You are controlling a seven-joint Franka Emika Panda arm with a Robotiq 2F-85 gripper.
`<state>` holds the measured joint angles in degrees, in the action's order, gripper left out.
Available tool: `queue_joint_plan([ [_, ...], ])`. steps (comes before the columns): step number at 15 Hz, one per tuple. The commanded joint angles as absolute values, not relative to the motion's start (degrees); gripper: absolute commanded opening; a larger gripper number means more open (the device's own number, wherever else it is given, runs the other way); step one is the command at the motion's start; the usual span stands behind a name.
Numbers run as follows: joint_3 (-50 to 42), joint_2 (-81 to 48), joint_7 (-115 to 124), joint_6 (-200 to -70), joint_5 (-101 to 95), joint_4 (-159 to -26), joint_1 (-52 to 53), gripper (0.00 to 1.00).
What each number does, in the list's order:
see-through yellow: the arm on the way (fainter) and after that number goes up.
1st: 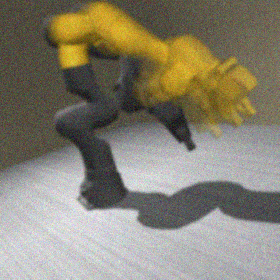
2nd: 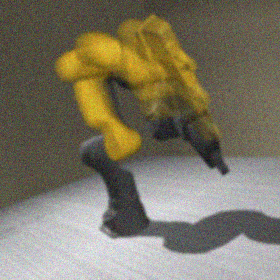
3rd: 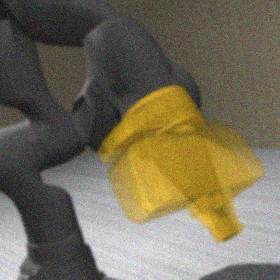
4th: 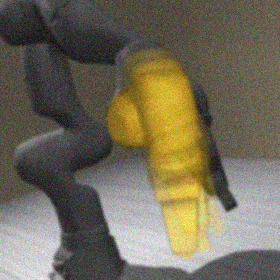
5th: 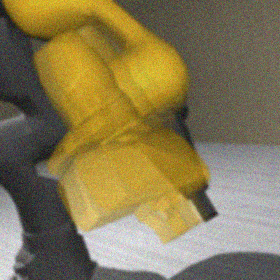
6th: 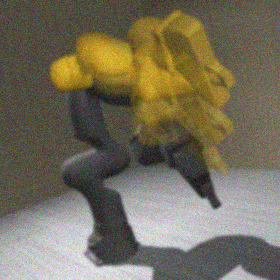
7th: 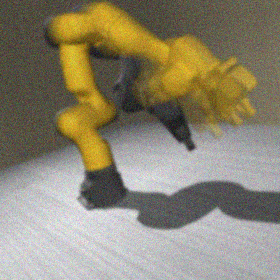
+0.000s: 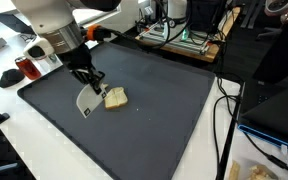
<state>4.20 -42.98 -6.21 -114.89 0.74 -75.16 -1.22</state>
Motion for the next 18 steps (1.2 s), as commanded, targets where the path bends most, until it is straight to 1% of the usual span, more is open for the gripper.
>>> queue_joint_plan([
  [1,4.5,-41.73,-6.69,-110.43,3.71,-75.65,-2.17,0.01],
  [4,4.98,-41.37,-7.72,-109.16,6.4,-76.24,-3.55,0.01],
  [11,6.1,-38.88,-14.37,-115.94,17.1,-83.23,-10.33,0.01],
  [14,6.33,-36.67,-17.62,-120.38,21.08,-88.87,-12.82,0.01],
  [18,6.58,-31.67,-19.56,-130.1,26.84,-99.91,-14.35,0.01],
])
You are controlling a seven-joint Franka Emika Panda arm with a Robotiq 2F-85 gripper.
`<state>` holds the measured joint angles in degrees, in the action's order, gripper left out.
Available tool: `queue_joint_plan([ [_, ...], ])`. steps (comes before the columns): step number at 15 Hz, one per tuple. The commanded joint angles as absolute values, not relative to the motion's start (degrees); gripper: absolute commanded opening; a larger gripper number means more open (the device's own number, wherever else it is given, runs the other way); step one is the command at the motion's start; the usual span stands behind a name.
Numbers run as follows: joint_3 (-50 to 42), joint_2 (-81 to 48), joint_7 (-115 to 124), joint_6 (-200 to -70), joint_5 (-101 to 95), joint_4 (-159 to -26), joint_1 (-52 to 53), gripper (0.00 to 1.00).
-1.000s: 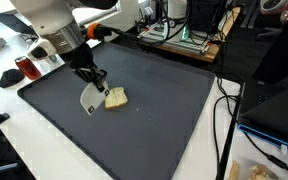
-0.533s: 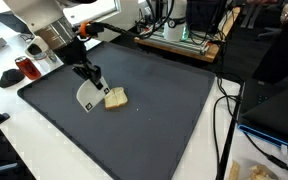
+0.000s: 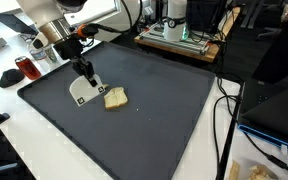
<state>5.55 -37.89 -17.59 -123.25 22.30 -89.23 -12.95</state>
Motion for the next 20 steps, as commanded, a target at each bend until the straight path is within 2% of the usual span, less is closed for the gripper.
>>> queue_joint_plan([
  [1,6.64,-30.04,-19.67,-132.94,28.25,-102.91,-14.47,0.01],
  [8,6.58,-17.31,-15.3,-150.88,36.66,-123.09,-12.2,0.01],
  [13,5.39,-8.14,-5.8,-159.83,34.86,-134.62,-6.78,0.01],
  [20,1.23,0.02,17.08,-158.83,7.61,-140.52,0.9,0.01],
])
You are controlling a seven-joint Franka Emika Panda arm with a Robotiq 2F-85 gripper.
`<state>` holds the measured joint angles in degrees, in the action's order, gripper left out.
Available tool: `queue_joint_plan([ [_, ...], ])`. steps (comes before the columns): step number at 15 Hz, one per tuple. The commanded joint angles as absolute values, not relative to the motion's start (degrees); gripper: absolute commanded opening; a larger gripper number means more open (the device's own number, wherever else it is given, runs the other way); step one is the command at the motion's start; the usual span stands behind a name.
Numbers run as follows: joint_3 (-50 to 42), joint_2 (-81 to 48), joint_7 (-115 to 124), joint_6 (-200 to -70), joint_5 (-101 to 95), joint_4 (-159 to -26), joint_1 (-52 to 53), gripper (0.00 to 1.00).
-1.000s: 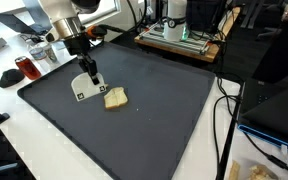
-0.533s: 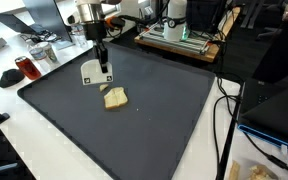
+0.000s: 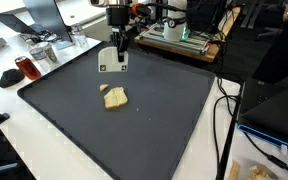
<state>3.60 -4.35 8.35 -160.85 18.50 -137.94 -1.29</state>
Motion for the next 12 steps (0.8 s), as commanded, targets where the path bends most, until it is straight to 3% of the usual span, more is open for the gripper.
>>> queue_joint_plan([
  [1,1.12,0.84,20.18,-156.53,2.91,-139.73,1.27,0.01],
  [12,5.2,-1.93,21.75,-133.48,-10.8,-124.82,3.57,0.01],
])
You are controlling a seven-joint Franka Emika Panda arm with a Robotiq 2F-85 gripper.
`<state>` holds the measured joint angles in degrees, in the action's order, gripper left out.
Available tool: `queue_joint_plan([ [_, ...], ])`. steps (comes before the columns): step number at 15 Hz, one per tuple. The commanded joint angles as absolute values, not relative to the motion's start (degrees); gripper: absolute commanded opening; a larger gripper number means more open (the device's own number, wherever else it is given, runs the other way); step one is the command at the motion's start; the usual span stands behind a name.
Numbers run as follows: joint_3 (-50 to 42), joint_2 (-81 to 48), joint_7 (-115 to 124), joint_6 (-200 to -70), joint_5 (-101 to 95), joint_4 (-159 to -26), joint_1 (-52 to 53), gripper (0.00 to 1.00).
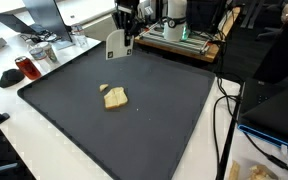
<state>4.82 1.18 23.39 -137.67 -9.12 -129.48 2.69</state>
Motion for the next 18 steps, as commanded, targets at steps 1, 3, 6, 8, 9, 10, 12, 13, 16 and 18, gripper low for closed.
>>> queue_joint_plan([
  [1,5.29,-2.95,21.26,-132.61,-11.1,-123.68,3.81,0.01],
  [3,5.15,-5.7,18.66,-131.48,-10.11,-121.36,4.18,0.01],
  [6,4.71,-9.83,15.52,-131.1,-9.87,-118.37,4.5,0.01],
  [8,4.41,-12.96,13.42,-130.28,-9.72,-115.8,4.62,0.01],
  [9,4.19,-14.68,12.82,-129.86,-9.89,-114.3,4.72,0.01],
  [10,3.83,-16.36,13.09,-129.31,-10.4,-112.76,4.93,0.01],
  [12,3.46,-19.57,12.12,-128.48,-10.18,-109.84,5.1,0.01],
  [13,3.18,-21.11,11.92,-128.42,-10.38,-108.48,5.27,0.01],
  [16,2.26,-25.15,11.88,-128.47,-10.52,-105.25,5.74,0.01],
  [18,1.81,-27.35,11.32,-128.83,-9.69,-103.76,5.59,0.01],
])
